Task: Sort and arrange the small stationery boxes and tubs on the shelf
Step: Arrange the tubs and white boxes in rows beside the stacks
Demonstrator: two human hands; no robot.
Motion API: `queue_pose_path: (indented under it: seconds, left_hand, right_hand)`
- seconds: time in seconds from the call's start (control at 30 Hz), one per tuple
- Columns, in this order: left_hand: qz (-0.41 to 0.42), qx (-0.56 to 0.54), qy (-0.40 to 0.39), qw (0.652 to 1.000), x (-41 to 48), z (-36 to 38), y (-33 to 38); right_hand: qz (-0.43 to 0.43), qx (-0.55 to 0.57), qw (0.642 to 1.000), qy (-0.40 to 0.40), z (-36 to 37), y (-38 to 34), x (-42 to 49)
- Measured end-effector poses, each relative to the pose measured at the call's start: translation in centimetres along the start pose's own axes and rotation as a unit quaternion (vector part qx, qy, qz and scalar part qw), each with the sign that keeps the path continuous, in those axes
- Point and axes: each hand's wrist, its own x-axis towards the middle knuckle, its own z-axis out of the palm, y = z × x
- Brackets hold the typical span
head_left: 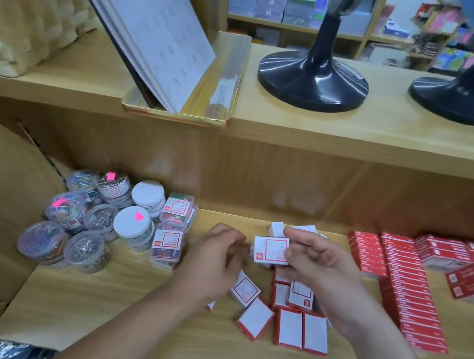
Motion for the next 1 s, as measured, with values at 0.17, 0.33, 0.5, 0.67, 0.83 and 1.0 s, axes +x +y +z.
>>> queue_pose_path:
  seconds: [0.17,0.33,0.5,0.67,0.83,1.0]
  left_hand:
    - [-0.035,0.057,-0.116,0.991,3.0,2.1,1.0]
    - [-0.054,0.000,-0.093,0.994,2.7,2.8,0.3]
    - [-0.098,-0.160,-0.045,0.981,0.3,-0.2,1.8]
    - [-0.189,-0.328,-0.005,0.925,-2.4,-3.5,2.7]
    - [-0.189,-0.356,0.097,0.910,-4.2,-5.5,0.9]
    - [-0.192,-0.396,0.133,0.888,-5.5,-7.4,0.3]
  right_hand:
    - [-0.005,0.012,0.997,0.075,-1.5,-0.2,-0.5]
    - [-0.004,0.025,0.995,0.094,-2.3,-0.5,-0.5]
    - [0.016,0.034,0.995,0.094,-1.5,-0.2,0.2]
    - [0.022,-0.092,0.995,0.044,0.6,-0.5,2.2]
    - [-0.043,-0.268,0.962,0.012,4.8,0.0,6.3]
    - [-0.090,-0.388,0.917,-0.001,8.1,2.1,9.8]
